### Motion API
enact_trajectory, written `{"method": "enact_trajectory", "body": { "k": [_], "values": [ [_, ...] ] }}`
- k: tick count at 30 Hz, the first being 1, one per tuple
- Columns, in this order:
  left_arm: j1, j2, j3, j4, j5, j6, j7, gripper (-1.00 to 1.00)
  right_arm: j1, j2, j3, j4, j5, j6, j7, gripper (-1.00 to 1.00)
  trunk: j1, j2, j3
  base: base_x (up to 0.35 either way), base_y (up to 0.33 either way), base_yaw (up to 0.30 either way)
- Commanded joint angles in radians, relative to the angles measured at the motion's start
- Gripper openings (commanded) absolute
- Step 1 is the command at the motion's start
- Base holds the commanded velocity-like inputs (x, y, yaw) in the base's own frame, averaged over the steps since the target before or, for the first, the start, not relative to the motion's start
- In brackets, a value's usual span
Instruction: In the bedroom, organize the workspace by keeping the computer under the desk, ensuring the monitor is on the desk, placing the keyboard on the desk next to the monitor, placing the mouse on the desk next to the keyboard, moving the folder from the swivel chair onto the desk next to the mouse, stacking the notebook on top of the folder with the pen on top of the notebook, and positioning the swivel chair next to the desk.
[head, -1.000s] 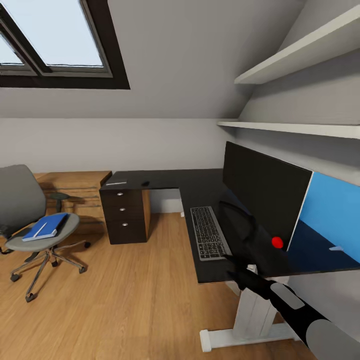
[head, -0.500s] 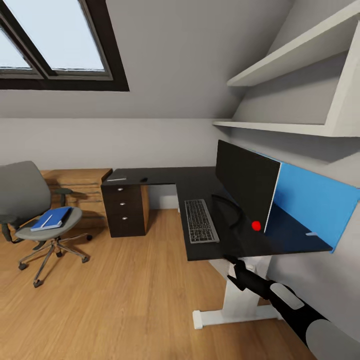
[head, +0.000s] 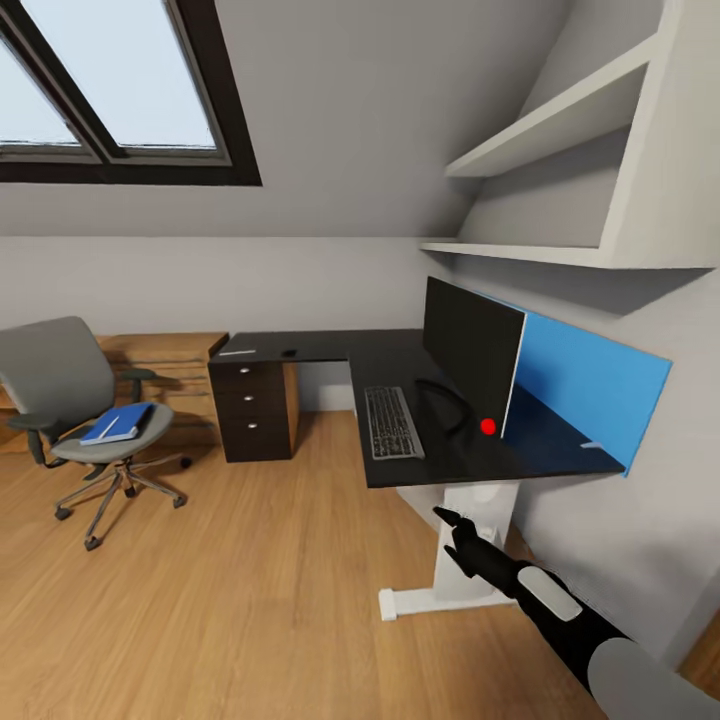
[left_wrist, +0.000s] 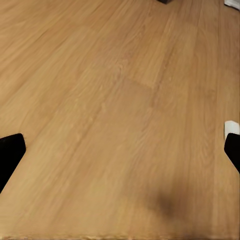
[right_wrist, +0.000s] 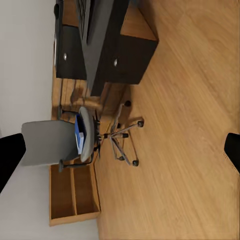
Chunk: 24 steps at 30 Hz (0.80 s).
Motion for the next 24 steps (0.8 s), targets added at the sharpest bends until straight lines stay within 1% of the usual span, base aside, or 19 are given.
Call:
{"method": "enact_trajectory", "body": {
  "k": [1, 4, 5, 9, 12, 16, 17, 21, 24],
  "values": [
    [0.000, 0.001, -0.005, -0.001, 0.011, -0.002, -0.004, 1.00, -0.001, 0.008, 0.006, 0.002, 0.004, -0.020, 0.003, 1.00, -0.001, -0.001, -0.001, -0.278, -0.064, 0.000],
    [0.000, 0.001, -0.007, -0.001, 0.010, -0.002, -0.005, 1.00, -0.001, 0.031, 0.010, 0.013, 0.039, -0.079, 0.002, 1.00, -0.001, -0.001, -0.001, -0.235, -0.042, 0.000],
    [0.000, 0.001, -0.008, 0.000, 0.010, 0.000, -0.005, 1.00, -0.001, 0.047, 0.014, 0.032, 0.065, -0.121, 0.002, 1.00, -0.001, -0.001, -0.001, -0.194, -0.021, 0.000],
    [0.000, 0.003, -0.007, 0.003, 0.011, 0.002, -0.004, 1.00, -0.001, 0.082, 0.018, 0.091, 0.124, -0.202, 0.001, 1.00, -0.001, -0.001, -0.001, -0.175, -0.029, 0.000],
    [0.000, 0.005, -0.006, 0.004, 0.011, 0.003, -0.003, 1.00, -0.001, 0.108, 0.020, 0.148, 0.181, -0.261, 0.000, 1.00, -0.001, -0.001, -0.001, -0.148, -0.075, 0.000],
    [0.000, 0.007, -0.005, 0.004, 0.011, 0.004, -0.003, 1.00, -0.001, 0.133, 0.022, 0.247, 0.274, -0.352, 0.000, 1.00, -0.001, -0.001, -0.001, -0.083, -0.051, 0.000],
    [0.000, 0.009, -0.005, 0.005, 0.011, 0.004, -0.002, 1.00, -0.001, 0.143, 0.023, 0.301, 0.322, -0.403, -0.001, 1.00, -0.001, -0.001, -0.001, -0.037, -0.023, 0.000],
    [0.000, 0.011, -0.004, 0.005, 0.012, 0.004, -0.002, 1.00, -0.001, 0.168, 0.023, 0.403, 0.418, -0.505, -0.001, 1.00, -0.001, -0.001, -0.001, -0.022, -0.013, 0.000],
    [0.000, 0.011, -0.004, 0.005, 0.011, -0.001, -0.004, 1.00, 0.000, 0.189, 0.023, 0.457, 0.486, -0.572, -0.001, 1.00, -0.001, -0.001, -0.001, -0.010, -0.006, 0.000]
  ]
}}
